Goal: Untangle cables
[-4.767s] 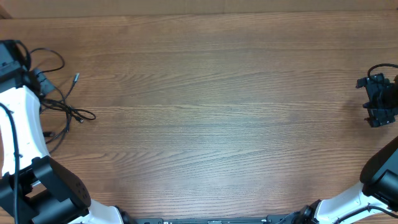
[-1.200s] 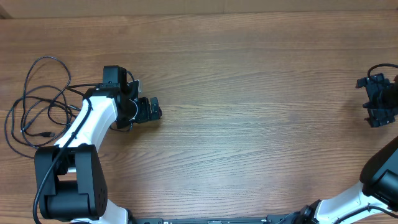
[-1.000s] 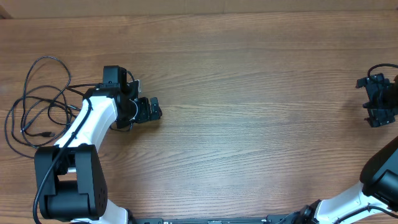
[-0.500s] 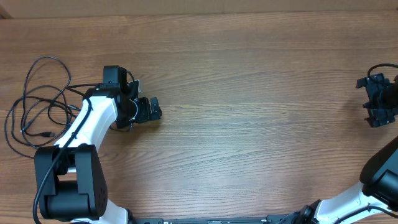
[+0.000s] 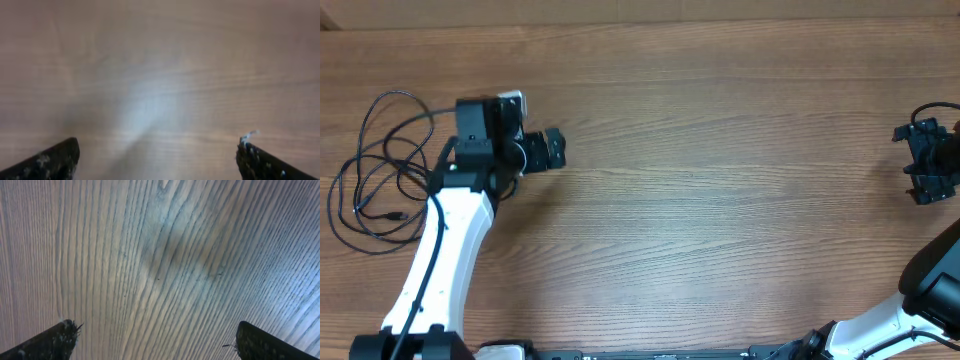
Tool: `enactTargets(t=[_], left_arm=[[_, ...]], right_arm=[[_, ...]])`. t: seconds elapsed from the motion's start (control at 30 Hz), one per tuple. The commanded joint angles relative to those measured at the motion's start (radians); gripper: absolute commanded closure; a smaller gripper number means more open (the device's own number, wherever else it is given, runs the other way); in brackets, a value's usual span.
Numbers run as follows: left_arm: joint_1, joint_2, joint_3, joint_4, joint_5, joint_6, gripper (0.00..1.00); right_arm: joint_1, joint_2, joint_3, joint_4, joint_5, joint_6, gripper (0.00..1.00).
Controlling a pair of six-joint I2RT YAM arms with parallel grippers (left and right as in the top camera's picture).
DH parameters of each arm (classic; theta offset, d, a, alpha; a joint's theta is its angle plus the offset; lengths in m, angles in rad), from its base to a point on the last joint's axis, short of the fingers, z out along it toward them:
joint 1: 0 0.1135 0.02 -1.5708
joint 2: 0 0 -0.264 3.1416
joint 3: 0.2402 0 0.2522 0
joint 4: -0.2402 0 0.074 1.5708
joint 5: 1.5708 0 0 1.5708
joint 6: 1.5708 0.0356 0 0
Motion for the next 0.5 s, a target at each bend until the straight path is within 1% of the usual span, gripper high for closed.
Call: enactTargets(t=[0.0,0.17,0.23,0.37,0.47], left_arm=[[-0.008,-0.036,-0.128,0.193,0.018,0.022,0.00],[-0.038,-0.095,-0.356,0.566,0.028,0.016,0.01],[-0.043,-0.123,-0.440,0.668,0.020,0.016,0.00],[-0.043,-0.183,-0.598,0.800,0.001,0.015,0.01],[-0.043,-0.231,-0.695,0.845,-0.030,0.008,0.00]], right_arm=[[0.000,-0.008,-0.004,0.002,0.006,0.003,0.00],[0.000,-0.008,-0.004,0.002,0.006,0.003,0.00],[0.000,-0.008,-0.004,0.002,0.006,0.003,0.00],[0.000,-0.008,-0.004,0.002,0.006,0.003,0.00],[0.000,-0.008,-0.004,0.002,0.006,0.003,0.00]])
